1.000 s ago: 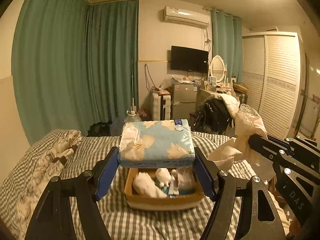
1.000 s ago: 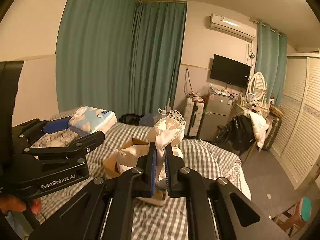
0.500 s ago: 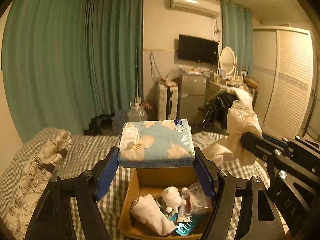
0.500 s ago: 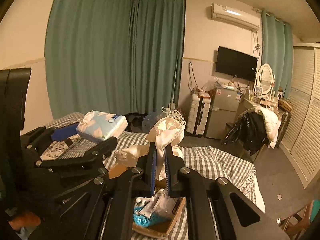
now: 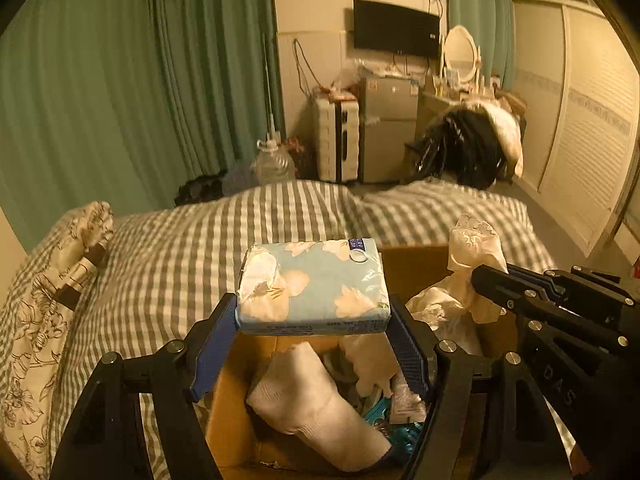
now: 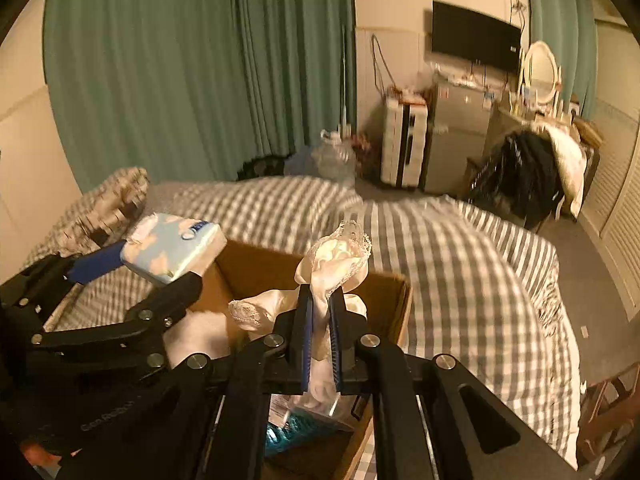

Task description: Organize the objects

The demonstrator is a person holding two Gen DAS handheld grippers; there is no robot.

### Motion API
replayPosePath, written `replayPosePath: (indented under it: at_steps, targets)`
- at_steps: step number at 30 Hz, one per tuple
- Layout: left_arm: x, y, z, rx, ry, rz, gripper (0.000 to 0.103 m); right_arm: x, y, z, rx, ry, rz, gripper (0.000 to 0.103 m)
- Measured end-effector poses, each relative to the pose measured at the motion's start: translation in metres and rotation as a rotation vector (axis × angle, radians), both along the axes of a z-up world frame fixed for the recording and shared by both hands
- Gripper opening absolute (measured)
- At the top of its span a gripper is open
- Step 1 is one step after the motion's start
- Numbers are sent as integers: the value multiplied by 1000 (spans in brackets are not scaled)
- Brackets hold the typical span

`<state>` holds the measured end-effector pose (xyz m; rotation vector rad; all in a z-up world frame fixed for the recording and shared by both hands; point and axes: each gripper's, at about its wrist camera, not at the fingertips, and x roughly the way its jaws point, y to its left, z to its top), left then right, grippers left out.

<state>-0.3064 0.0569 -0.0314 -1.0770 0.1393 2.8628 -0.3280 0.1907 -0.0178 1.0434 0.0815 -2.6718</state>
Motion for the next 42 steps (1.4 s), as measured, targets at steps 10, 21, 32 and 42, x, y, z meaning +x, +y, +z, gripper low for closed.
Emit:
replayPosePath:
  at_steps: [10,21,32,42]
  targets:
    - [-8,8,-20,-10,-37,-31,76,-1,0,-11,-6,6,-30,7]
    - [10,0,19,-32,45,4,99,6,19,24,-71,83,-85,60]
    - [95,-8,139,4,258,13,103,94,27,134,-70,269,-110,83]
    - [182,-19,202,28,413,9,103,197,40,218,-80,443,-149,103]
